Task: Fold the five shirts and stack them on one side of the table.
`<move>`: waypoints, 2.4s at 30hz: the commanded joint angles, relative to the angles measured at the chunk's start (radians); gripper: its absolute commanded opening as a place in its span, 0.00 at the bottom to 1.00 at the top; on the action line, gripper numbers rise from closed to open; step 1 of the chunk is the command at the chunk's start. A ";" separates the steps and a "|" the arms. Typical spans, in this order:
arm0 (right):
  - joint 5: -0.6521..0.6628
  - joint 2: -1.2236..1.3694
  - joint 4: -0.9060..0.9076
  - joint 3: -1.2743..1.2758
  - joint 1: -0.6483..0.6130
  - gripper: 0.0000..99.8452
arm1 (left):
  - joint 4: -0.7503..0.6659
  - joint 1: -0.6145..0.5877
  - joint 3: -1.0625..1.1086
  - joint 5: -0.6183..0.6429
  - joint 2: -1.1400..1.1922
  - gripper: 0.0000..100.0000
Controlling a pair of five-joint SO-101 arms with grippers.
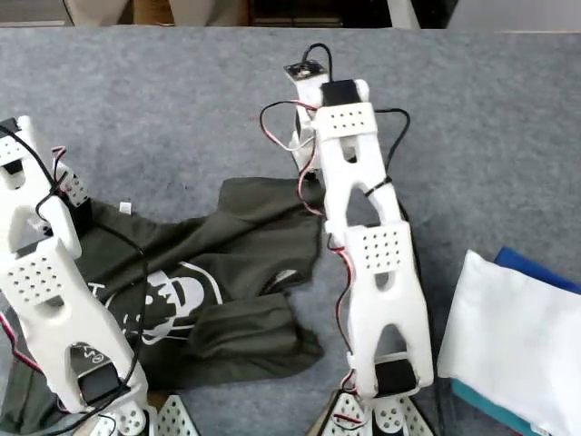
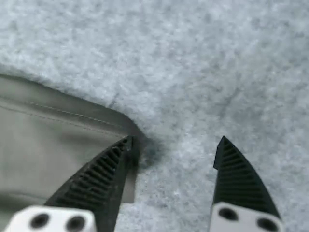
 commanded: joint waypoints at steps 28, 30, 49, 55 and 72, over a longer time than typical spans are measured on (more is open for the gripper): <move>-0.003 0.074 0.018 -0.045 0.012 0.27 | -0.006 0.020 -0.336 0.133 0.182 0.26; -0.002 0.074 0.018 -0.045 0.012 0.27 | -0.014 0.025 -0.336 0.133 0.196 0.26; -0.002 0.067 0.037 -0.203 -0.028 0.27 | -0.014 0.021 -0.333 0.158 0.252 0.02; -0.002 0.076 0.032 -0.136 -0.125 0.27 | -0.012 0.017 -0.333 0.155 0.252 0.02; 0.000 0.179 0.017 -0.061 -0.074 0.26 | -0.012 0.020 -0.333 0.153 0.257 0.02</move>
